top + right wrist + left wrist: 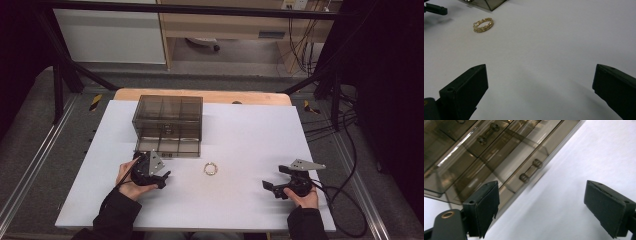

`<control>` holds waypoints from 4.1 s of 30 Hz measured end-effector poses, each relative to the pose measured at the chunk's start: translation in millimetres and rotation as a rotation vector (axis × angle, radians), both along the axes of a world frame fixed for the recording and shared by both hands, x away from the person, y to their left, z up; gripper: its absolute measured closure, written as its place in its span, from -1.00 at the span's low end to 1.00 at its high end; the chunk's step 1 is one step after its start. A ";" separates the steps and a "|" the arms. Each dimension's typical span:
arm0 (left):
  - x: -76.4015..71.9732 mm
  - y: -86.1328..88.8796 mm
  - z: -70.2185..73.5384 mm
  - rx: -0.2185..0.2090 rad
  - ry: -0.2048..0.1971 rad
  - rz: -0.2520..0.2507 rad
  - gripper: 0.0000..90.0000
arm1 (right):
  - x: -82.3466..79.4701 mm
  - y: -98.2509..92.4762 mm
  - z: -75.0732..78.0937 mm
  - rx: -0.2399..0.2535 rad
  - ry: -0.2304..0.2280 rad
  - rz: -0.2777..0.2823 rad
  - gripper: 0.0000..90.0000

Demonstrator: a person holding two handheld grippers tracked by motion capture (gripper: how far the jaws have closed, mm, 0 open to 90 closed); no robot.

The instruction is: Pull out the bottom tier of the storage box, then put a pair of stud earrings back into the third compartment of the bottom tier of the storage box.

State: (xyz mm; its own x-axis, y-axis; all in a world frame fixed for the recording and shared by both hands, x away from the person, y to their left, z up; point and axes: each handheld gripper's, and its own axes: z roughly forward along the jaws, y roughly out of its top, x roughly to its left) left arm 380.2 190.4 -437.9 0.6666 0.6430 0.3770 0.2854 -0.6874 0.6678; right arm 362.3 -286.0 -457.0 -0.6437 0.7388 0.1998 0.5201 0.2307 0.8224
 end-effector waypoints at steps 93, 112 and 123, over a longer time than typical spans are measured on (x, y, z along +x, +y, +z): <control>23.8 -128.6 7.7 -0.211 0.371 -0.113 0.09 | -0.6 -0.2 -0.2 -0.014 -0.001 0.000 -0.98; 31.5 -137.2 -1.7 -0.206 0.391 -0.122 0.57 | -0.5 -0.2 -0.2 -0.016 0.000 0.002 -0.98; 31.9 -139.3 -3.3 -0.205 0.392 -0.137 0.71 | -0.4 -0.3 -0.3 -0.015 -0.001 0.001 -0.98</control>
